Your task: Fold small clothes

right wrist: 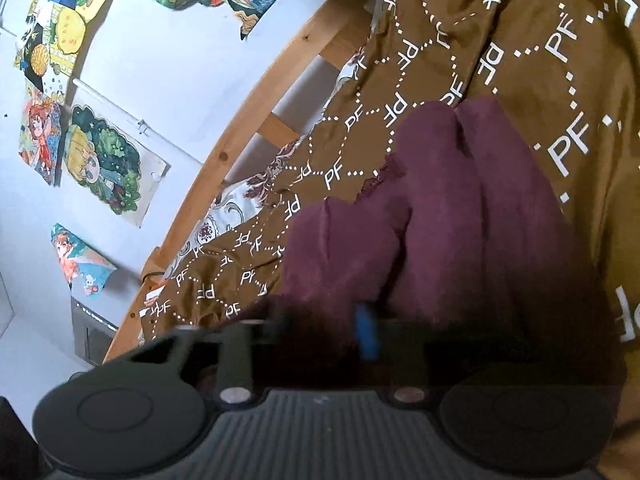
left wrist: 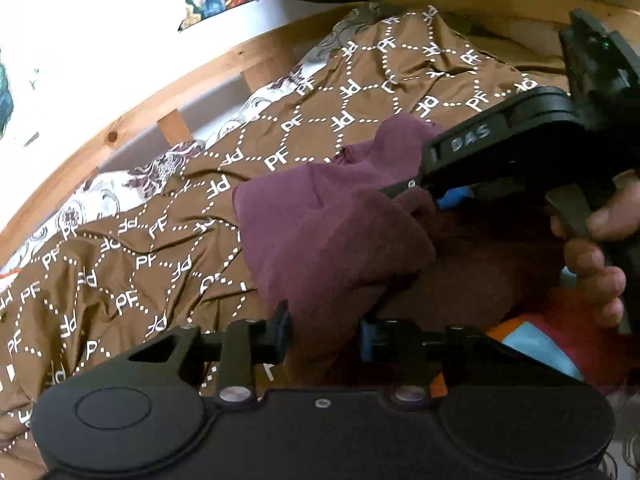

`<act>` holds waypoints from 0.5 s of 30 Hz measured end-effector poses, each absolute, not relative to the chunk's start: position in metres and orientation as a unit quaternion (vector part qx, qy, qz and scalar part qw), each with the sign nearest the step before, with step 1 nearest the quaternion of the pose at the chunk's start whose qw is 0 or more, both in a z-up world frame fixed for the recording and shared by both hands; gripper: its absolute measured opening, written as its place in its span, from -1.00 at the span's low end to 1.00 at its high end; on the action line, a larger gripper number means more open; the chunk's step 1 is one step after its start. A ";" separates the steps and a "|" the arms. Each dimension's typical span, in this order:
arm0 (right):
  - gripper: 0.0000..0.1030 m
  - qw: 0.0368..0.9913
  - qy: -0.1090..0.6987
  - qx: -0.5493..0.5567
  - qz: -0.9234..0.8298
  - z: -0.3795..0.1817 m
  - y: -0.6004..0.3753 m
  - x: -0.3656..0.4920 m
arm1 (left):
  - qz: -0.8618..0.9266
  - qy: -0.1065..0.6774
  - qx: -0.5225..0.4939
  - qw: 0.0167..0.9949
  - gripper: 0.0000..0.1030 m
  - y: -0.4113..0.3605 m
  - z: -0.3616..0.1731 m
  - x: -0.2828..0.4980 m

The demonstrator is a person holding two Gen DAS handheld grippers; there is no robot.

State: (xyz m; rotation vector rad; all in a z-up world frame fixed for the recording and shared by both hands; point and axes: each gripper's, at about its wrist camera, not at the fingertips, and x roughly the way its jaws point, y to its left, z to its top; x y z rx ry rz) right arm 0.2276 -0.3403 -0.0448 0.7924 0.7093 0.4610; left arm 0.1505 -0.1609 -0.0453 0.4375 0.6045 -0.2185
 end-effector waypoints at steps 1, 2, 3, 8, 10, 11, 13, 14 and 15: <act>-0.74 0.842 0.328 0.368 0.220 -0.043 -0.340 0.226 | -0.105 0.290 0.217 0.926 -0.40 -0.163 -0.044 0.149; -0.77 0.852 0.314 0.356 0.222 -0.038 -0.339 0.222 | -0.105 0.288 0.217 0.927 -0.43 -0.165 -0.043 0.148; -0.78 0.864 0.298 0.339 0.221 -0.030 -0.337 0.219 | -0.107 0.286 0.215 0.928 -0.45 -0.168 -0.041 0.147; -0.80 0.909 0.240 0.267 0.215 0.011 -0.344 0.201 | -0.134 0.264 0.219 0.930 -0.49 -0.189 -0.030 0.140; -0.80 0.923 0.224 0.238 0.205 0.024 -0.350 0.194 | -0.148 0.256 0.232 0.927 -0.50 -0.201 -0.029 0.138; -0.80 0.928 0.218 0.226 0.200 0.030 -0.354 0.191 | -0.156 0.252 0.238 0.925 -0.50 -0.207 -0.028 0.137; -0.80 0.935 0.214 0.210 0.191 0.037 -0.363 0.187 | -0.170 0.248 0.252 0.920 -0.50 -0.219 -0.029 0.136; -0.80 0.940 0.213 0.205 0.168 0.039 -0.367 0.185 | -0.175 0.248 0.257 0.917 -0.50 -0.224 -0.031 0.136; -0.80 0.942 0.218 0.199 0.160 0.041 -0.370 0.184 | -0.180 0.248 0.261 0.915 -0.50 -0.228 -0.033 0.137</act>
